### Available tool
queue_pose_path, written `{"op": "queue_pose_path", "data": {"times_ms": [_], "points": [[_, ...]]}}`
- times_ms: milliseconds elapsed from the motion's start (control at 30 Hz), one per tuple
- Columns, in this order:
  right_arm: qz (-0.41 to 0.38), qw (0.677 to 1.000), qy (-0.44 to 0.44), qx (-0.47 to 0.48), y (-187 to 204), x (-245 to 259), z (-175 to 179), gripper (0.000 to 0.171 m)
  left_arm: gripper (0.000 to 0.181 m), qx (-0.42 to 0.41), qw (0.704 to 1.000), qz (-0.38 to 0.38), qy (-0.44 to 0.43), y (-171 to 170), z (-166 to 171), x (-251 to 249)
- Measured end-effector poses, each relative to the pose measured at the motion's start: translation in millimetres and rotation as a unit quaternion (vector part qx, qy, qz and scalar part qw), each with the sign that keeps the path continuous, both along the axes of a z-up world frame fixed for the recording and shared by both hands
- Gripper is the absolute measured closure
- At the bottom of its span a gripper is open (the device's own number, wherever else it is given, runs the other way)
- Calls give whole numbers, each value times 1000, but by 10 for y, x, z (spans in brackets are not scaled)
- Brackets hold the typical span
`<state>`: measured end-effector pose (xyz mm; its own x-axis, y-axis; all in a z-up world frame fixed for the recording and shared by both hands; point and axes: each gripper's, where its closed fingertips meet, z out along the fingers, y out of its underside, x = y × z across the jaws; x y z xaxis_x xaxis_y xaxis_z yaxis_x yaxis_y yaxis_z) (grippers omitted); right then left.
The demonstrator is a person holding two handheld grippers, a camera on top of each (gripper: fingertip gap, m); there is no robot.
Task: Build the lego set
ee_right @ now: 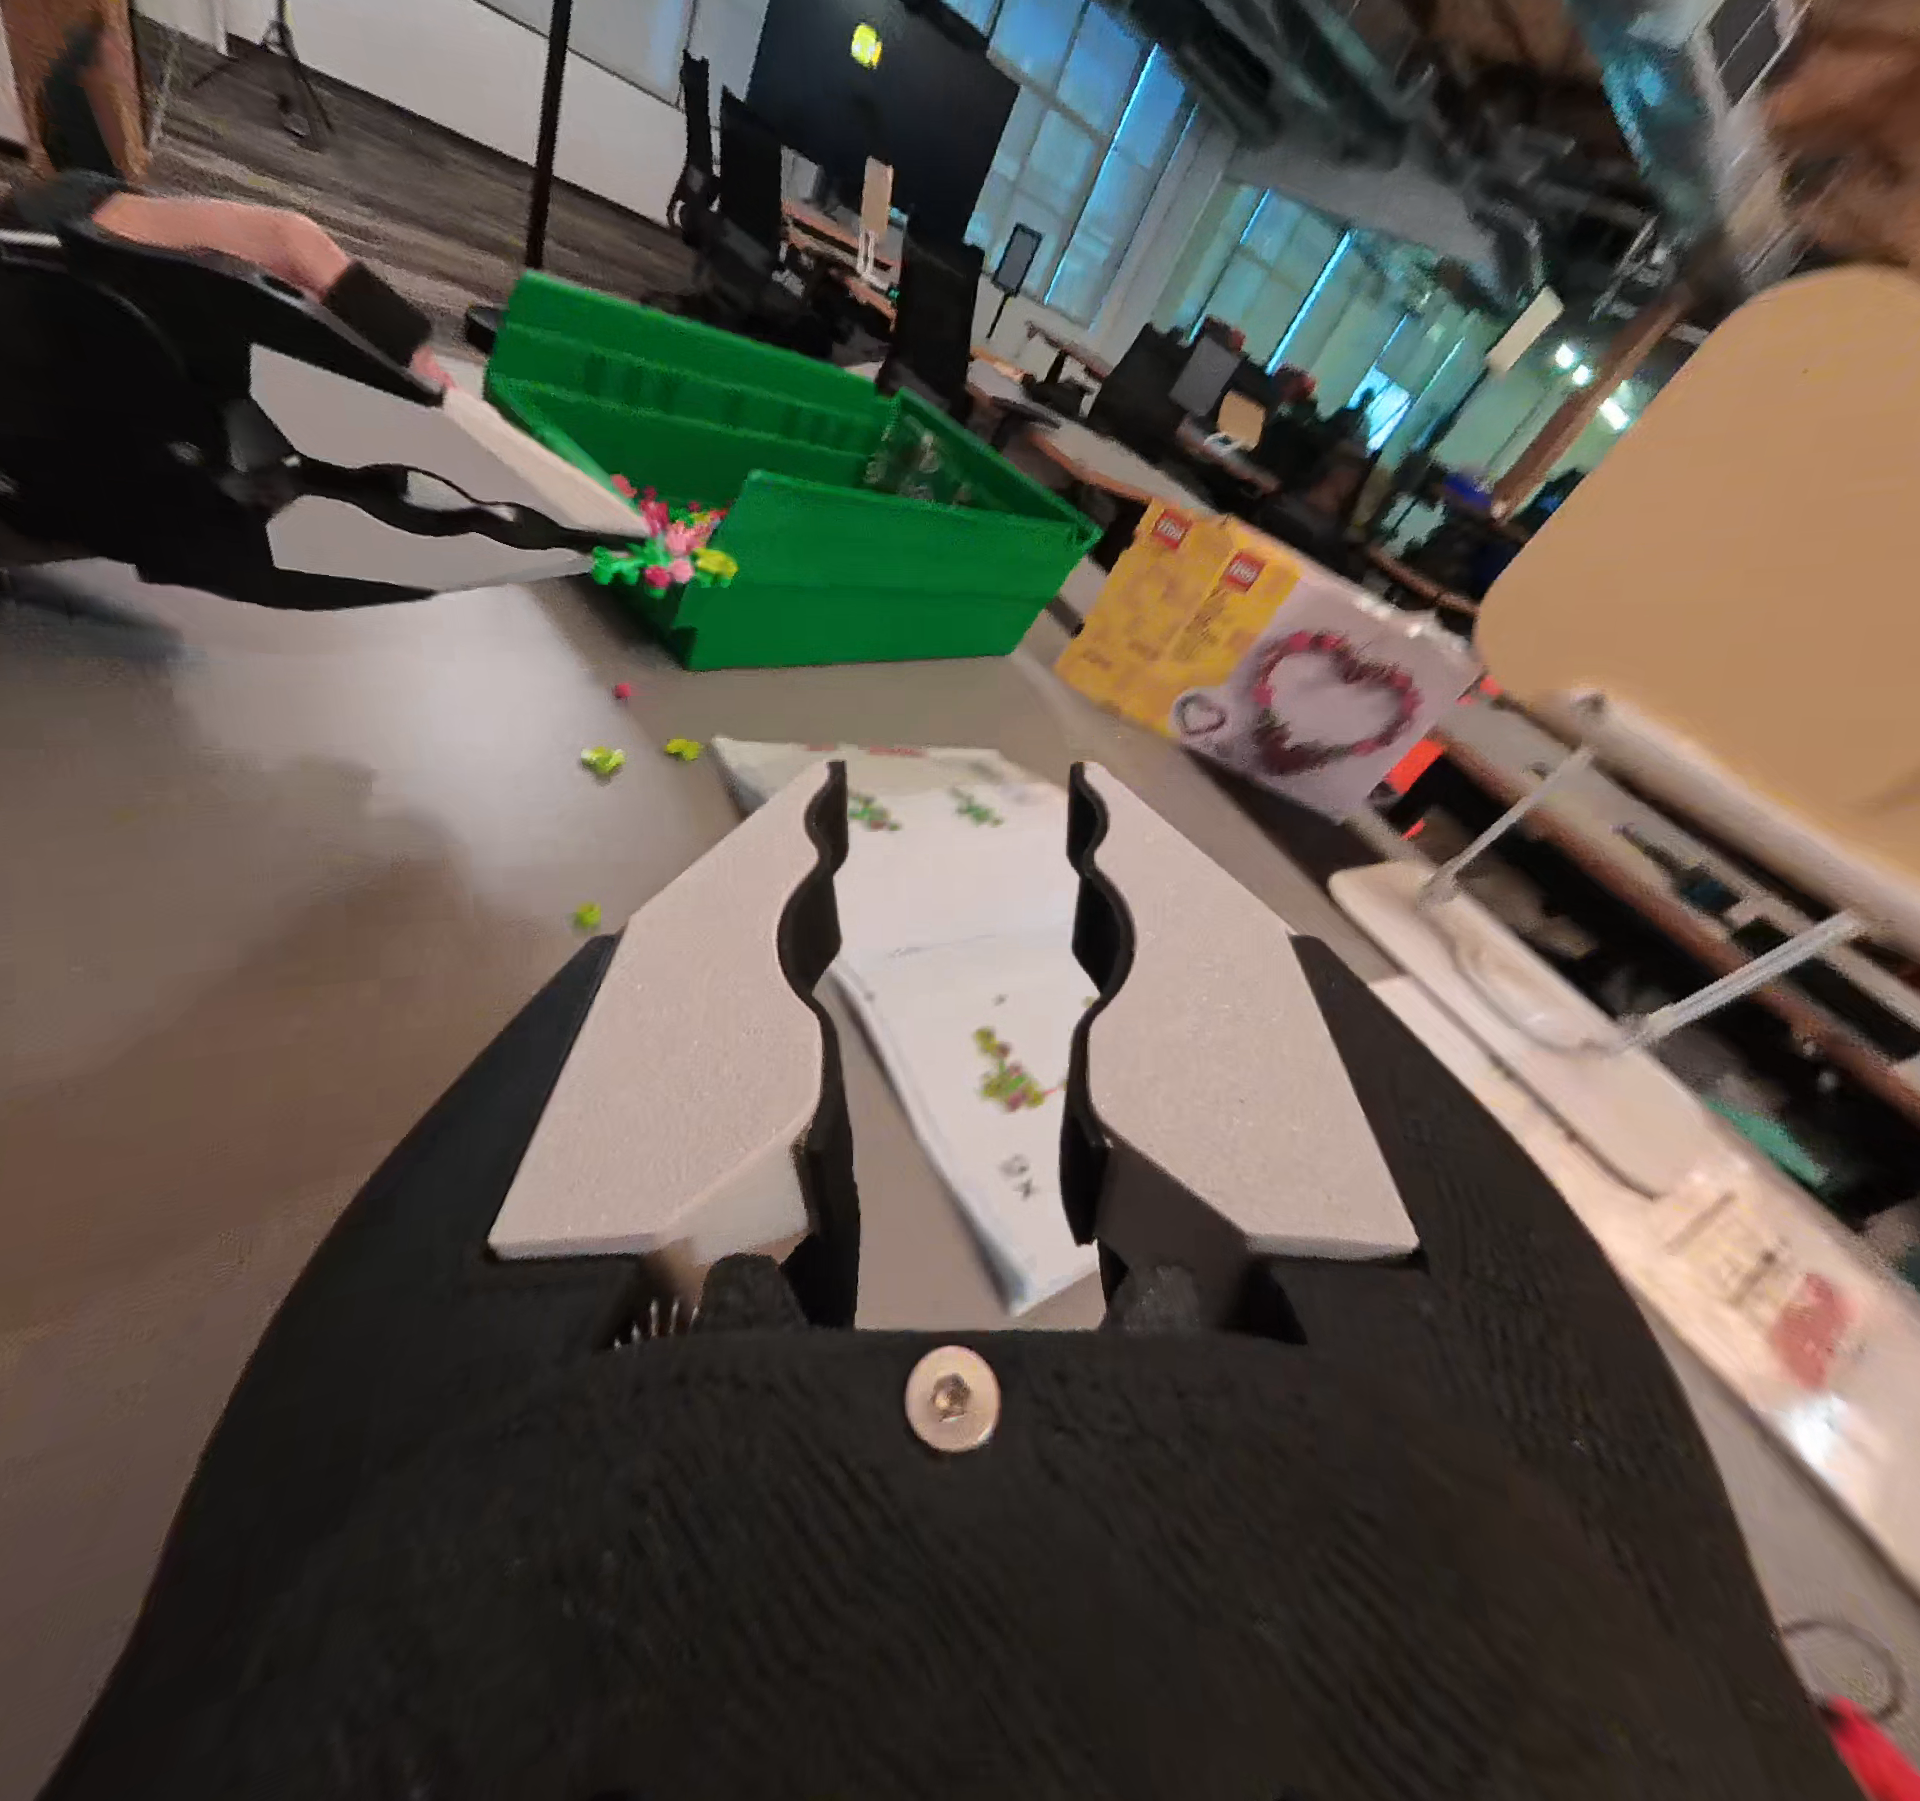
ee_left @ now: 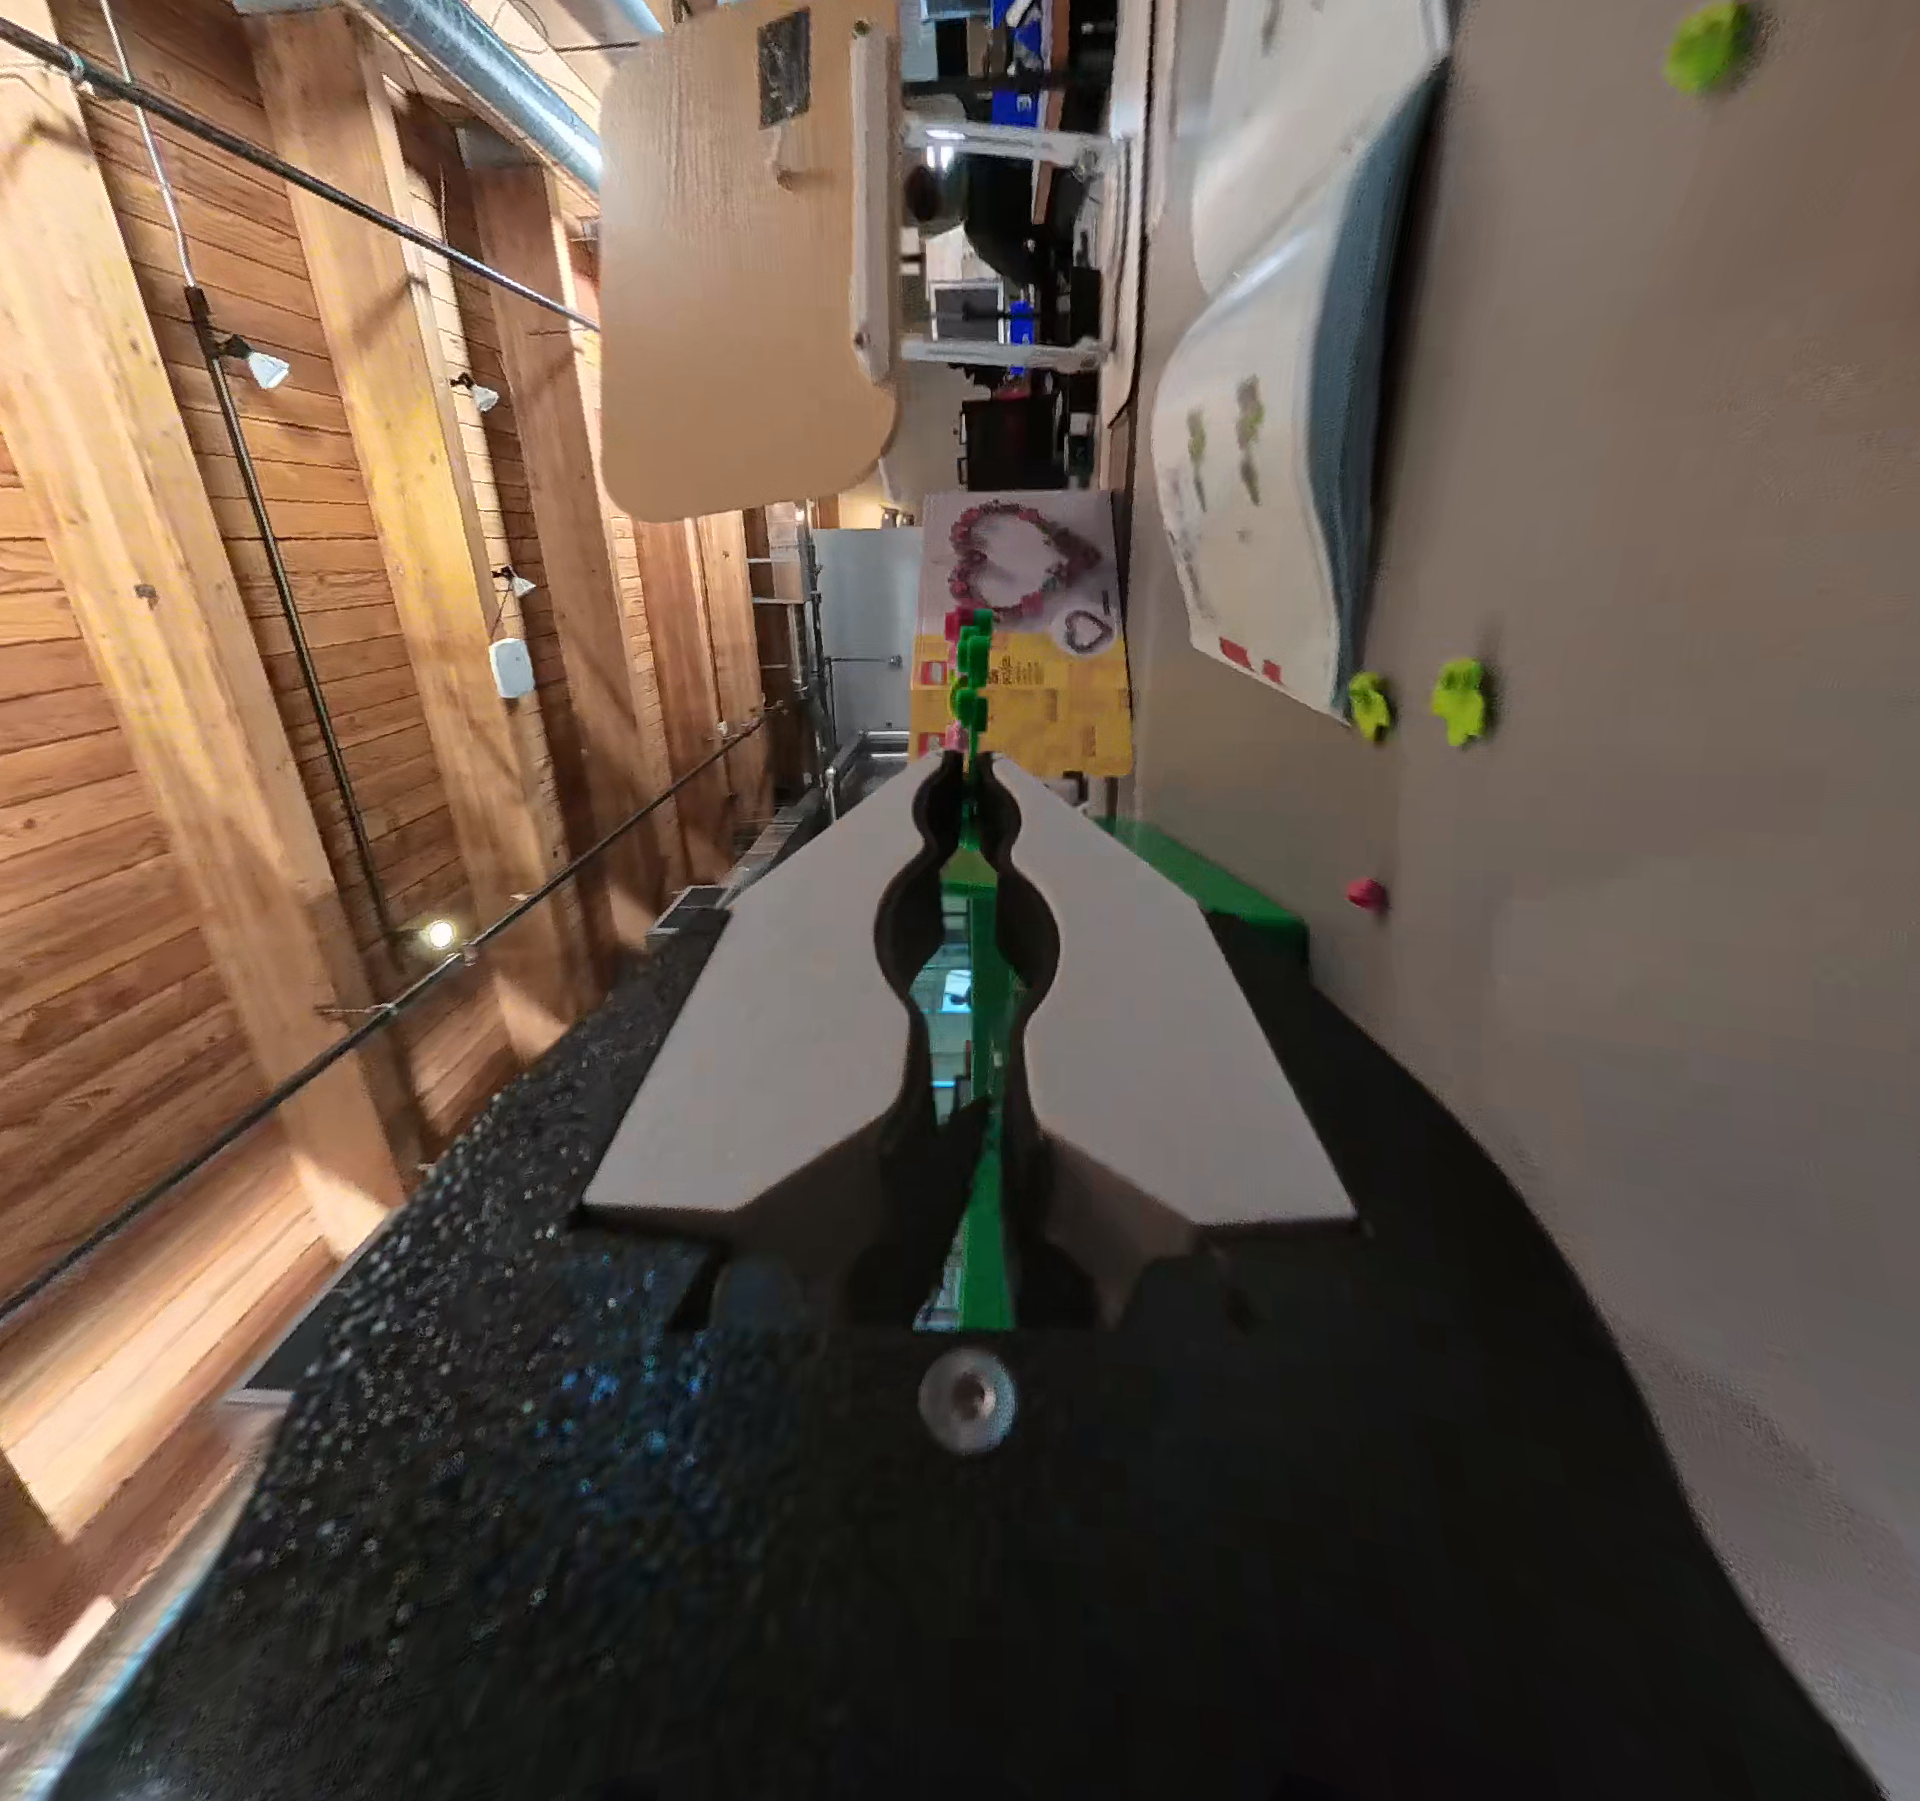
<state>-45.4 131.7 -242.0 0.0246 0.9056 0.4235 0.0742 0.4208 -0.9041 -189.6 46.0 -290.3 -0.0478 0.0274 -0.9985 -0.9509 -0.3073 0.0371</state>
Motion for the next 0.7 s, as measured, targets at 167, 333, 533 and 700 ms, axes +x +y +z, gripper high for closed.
{"op": "queue_pose_path", "data": {"times_ms": [167, 333, 533, 700], "points": [[23, 999, -31, -21, -226, -50, -318, 131, 181, -9, 1000, -2, -5, -70, -232, 22], [111, 992, -62, -1, -787, -276, -562, 132, 181, -17, 999, -33, -34, -50, -318, 202], [116, 977, -73, 165, -953, -569, -629, 135, 181, -26, 996, -45, -66, 3, -352, 310], [133, 946, -75, 286, -1044, -724, -740, 142, 181, -31, 994, -48, -93, 33, -329, 339]]}}
